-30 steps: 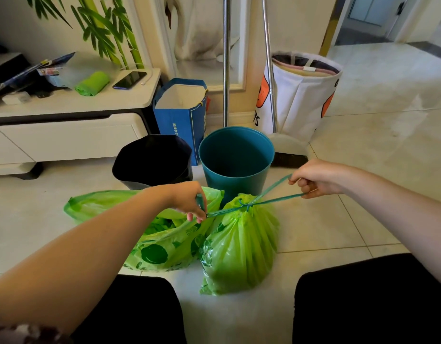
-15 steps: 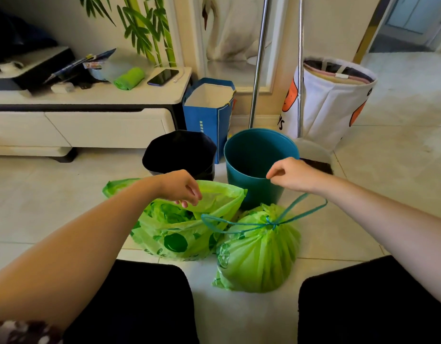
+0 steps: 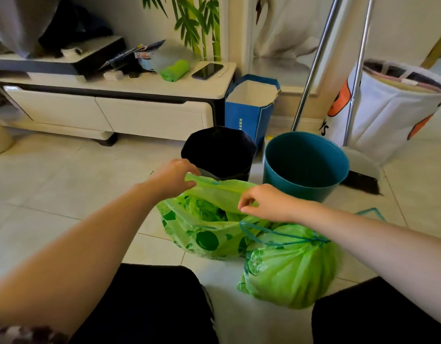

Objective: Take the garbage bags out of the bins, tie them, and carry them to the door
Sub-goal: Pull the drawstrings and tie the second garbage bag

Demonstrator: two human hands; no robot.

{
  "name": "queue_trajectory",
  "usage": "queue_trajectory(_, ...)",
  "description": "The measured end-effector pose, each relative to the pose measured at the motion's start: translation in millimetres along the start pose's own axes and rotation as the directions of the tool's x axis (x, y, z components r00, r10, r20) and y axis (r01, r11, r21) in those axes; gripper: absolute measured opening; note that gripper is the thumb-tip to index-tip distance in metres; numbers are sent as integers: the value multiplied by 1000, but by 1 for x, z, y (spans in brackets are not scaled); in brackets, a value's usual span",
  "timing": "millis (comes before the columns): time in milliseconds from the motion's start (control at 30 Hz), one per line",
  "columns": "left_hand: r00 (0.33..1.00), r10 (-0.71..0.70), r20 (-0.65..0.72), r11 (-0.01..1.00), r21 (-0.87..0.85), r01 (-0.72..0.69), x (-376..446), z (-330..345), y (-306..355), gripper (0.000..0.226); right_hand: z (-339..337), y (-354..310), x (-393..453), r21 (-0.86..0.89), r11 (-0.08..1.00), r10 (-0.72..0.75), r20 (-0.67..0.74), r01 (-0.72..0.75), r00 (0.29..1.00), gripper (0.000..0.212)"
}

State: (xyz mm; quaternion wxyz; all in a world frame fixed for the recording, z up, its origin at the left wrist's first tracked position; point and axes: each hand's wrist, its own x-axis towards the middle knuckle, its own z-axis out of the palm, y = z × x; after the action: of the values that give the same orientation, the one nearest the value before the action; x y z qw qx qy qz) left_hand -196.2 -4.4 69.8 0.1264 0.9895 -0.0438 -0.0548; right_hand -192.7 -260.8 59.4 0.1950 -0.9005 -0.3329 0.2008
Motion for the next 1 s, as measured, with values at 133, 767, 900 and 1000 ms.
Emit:
queue_trajectory(133,997,53,56,986,153,-61,12,15,3,36,21,-28,21,-34,993,-107,52,109,993,25)
queue_trajectory(767,967,7,254,942,323,-92,58,49,1,40,35,-38,47,59,990,-131,15,130,991,17)
queue_trajectory(900,992,6,127,1000,27,-9,63,36,17,34,30,-39,31,98,985,-137,-26,139,990,22)
queue_trajectory(1000,997,65,46,983,-172,-56,63,28,31,28,23,-42,21,86,985,-143,-80,150,986,19)
